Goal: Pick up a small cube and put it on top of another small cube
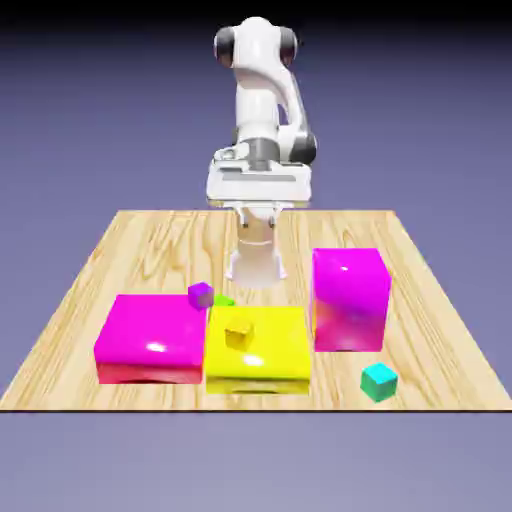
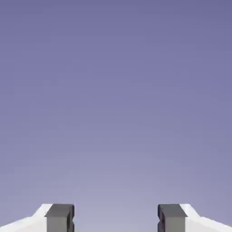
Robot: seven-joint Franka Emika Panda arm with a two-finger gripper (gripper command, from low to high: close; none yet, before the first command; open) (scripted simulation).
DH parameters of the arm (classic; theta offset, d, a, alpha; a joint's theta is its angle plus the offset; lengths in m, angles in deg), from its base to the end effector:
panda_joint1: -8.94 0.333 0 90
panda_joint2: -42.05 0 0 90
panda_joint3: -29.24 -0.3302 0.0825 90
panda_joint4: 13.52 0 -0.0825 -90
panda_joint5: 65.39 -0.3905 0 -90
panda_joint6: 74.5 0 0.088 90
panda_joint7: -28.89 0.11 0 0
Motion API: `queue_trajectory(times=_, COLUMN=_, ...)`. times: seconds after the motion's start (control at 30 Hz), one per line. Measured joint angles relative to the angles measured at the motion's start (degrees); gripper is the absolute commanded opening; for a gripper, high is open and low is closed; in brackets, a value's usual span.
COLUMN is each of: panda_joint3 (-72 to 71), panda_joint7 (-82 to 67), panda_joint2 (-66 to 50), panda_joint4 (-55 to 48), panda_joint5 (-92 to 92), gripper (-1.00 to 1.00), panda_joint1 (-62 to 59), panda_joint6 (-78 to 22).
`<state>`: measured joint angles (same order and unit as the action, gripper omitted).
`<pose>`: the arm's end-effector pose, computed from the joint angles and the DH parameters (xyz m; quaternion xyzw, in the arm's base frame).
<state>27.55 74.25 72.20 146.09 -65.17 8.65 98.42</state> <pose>0.3989 0.0103 0.4561 -0.8624 0.3453 -0.3431 0.1390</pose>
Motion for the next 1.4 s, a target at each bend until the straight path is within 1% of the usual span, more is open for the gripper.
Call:
queue_trajectory(times=1.1, panda_joint3=-46.1, panda_joint7=79.5, panda_joint2=-68.5, panda_joint4=-38.0, panda_joint5=6.0, gripper=0.0, panda_joint1=-26.8, panda_joint6=-29.9)
queue_trajectory(times=1.17, panda_joint3=-46.7, panda_joint7=80.5, panda_joint2=-69.4, panda_joint4=-38.4, panda_joint5=6.1, gripper=0.0, panda_joint1=-27.1, panda_joint6=-30.3)
queue_trajectory(times=1.27, panda_joint3=-41.4, panda_joint7=81.9, panda_joint2=-75.6, panda_joint4=-39.6, panda_joint5=9.2, gripper=0.0, panda_joint1=-21.2, panda_joint6=-24.2)
queue_trajectory(times=1.3, panda_joint3=-40.4, panda_joint7=82.1, panda_joint2=-76.8, panda_joint4=-39.8, panda_joint5=9.7, gripper=-1.0, panda_joint1=-20.1, panda_joint6=-23.1)
queue_trajectory(times=1.37, panda_joint3=-40.4, panda_joint7=82.1, panda_joint2=-76.8, panda_joint4=-39.8, panda_joint5=9.7, gripper=-1.0, panda_joint1=-20.1, panda_joint6=-23.1)
queue_trajectory(times=1.4, panda_joint3=-42.2, panda_joint7=81.7, panda_joint2=-74.7, panda_joint4=-39.4, panda_joint5=8.7, gripper=-1.0, panda_joint1=-22.1, panda_joint6=-25.1)
